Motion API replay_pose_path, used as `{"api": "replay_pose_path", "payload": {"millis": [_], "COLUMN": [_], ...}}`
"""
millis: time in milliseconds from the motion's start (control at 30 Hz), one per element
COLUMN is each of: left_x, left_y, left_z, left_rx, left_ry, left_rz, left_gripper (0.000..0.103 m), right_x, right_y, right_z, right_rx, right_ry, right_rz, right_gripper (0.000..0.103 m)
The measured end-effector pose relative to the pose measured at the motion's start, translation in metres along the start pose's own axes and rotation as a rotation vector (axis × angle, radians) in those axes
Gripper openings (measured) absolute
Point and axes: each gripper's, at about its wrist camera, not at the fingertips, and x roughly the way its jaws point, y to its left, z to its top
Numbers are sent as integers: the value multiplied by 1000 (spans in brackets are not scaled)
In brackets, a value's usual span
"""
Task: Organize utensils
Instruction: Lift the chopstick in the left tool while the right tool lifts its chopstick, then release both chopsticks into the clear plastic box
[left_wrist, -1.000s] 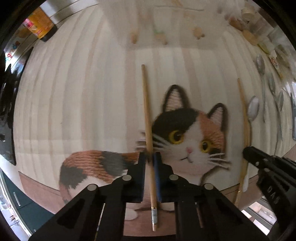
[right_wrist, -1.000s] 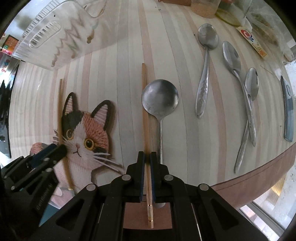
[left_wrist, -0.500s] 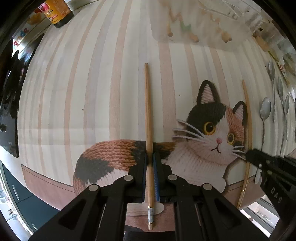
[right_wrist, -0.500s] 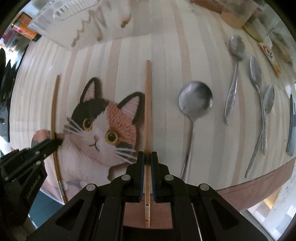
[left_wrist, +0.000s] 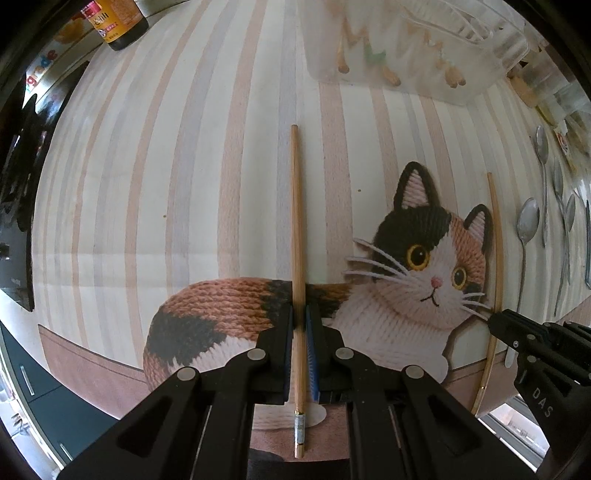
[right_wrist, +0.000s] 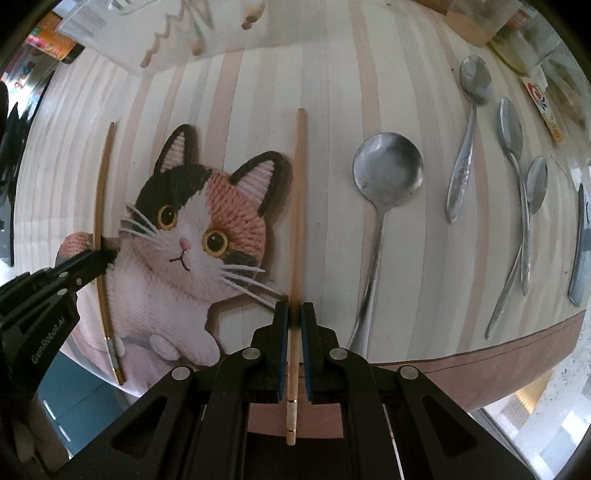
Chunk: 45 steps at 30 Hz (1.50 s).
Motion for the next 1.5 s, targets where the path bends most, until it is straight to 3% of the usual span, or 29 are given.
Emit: {"api": "replay_pose_path", "payload": {"millis": [367,867,1067,1200,1400,1500], "left_x": [-15,-120,-170,-197,-213,-202], "left_y": [-13,11,19,15,-5,-12], "left_z": [-13,-14,9,36,103,144], "left_rx": [32,-58,-76,-76,-69,-68], "left_ry": [-56,-270,-365,-396,-382,-322], "left_rz": [51,67,18,-62,-167,-215], "left_gripper": [4,4,4,4,4,4], "right_x": [-1,-97,-151,-181,-216,-217], "right_y": [-16,-35,-39,-38,-35,-32], "right_z": [-8,-9,11,36,108,150], "right_rx": [27,11,23,21,-1,1], "right_ry": [-41,-238,-326,-377,-394,-369], "right_rz": [30,98,168,224,297,313], "right_gripper": [7,7,7,7,7,7]}}
